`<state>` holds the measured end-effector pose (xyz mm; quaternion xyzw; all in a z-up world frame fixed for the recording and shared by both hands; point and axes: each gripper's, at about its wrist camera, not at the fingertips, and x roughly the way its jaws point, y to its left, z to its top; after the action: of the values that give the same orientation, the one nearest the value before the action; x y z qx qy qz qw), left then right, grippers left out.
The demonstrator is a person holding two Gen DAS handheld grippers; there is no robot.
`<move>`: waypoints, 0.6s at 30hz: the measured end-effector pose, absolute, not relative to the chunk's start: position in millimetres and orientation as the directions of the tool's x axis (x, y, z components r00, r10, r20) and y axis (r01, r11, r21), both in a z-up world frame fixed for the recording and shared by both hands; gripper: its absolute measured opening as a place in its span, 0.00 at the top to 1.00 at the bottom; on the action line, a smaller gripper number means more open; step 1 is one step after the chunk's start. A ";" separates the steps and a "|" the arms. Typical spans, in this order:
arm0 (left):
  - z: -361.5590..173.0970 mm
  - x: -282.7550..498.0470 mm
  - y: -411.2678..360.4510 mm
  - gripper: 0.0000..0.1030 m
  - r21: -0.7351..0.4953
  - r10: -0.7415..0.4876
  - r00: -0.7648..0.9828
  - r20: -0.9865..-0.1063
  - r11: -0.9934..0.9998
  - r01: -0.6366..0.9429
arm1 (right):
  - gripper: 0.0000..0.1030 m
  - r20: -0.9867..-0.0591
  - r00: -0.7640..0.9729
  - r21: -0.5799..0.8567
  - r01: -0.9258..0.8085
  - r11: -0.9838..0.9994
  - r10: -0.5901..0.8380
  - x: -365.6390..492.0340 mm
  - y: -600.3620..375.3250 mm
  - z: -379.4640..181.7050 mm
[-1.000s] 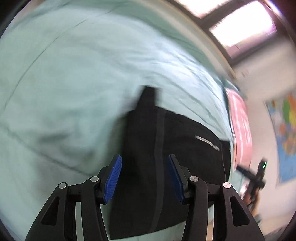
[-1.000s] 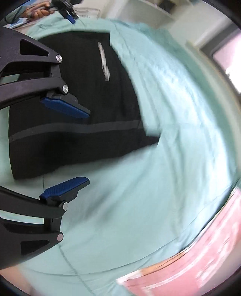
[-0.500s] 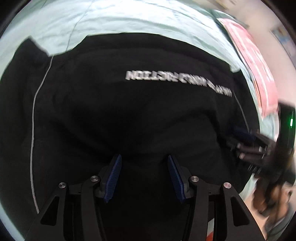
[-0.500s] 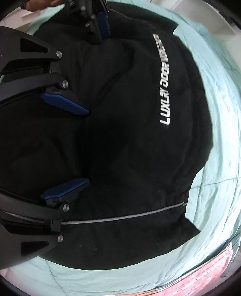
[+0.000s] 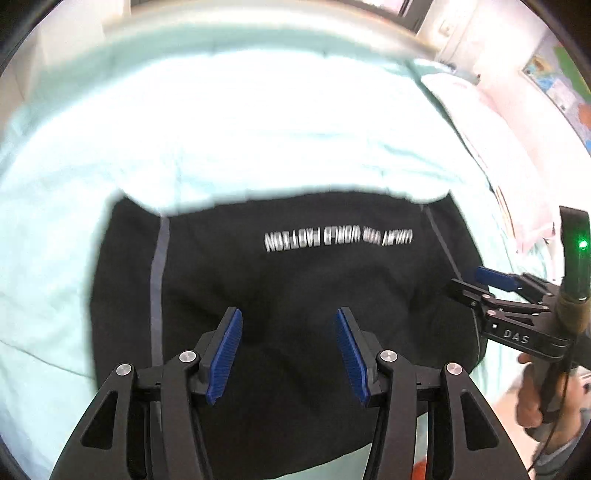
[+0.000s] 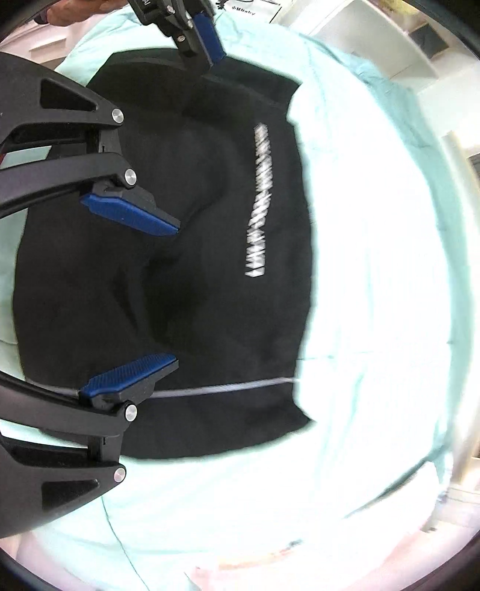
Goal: Fold large clothes
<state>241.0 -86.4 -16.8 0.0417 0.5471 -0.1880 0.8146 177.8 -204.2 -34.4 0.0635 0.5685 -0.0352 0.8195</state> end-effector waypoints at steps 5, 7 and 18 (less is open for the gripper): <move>48.1 238.2 -80.0 0.40 -0.037 -0.197 0.484 -0.853 0.947 0.320 | 0.31 -0.892 0.445 -0.023 0.125 0.992 -0.077 166.9 -201.9 43.6; 68.5 238.1 -78.9 0.39 0.017 -0.140 0.535 -0.833 0.961 0.277 | 0.31 -0.875 0.476 -0.031 0.131 0.991 -0.090 162.8 -199.1 67.9; 144.7 211.7 -95.0 0.25 0.141 -0.052 0.683 -0.728 0.964 0.224 | 0.31 -0.838 0.530 -0.036 0.191 0.981 -0.134 149.3 -166.6 125.1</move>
<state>211.7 -95.0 144.7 0.1098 0.3906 -0.0758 0.9109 149.3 -166.6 125.1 0.0302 0.4760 -0.0929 0.8740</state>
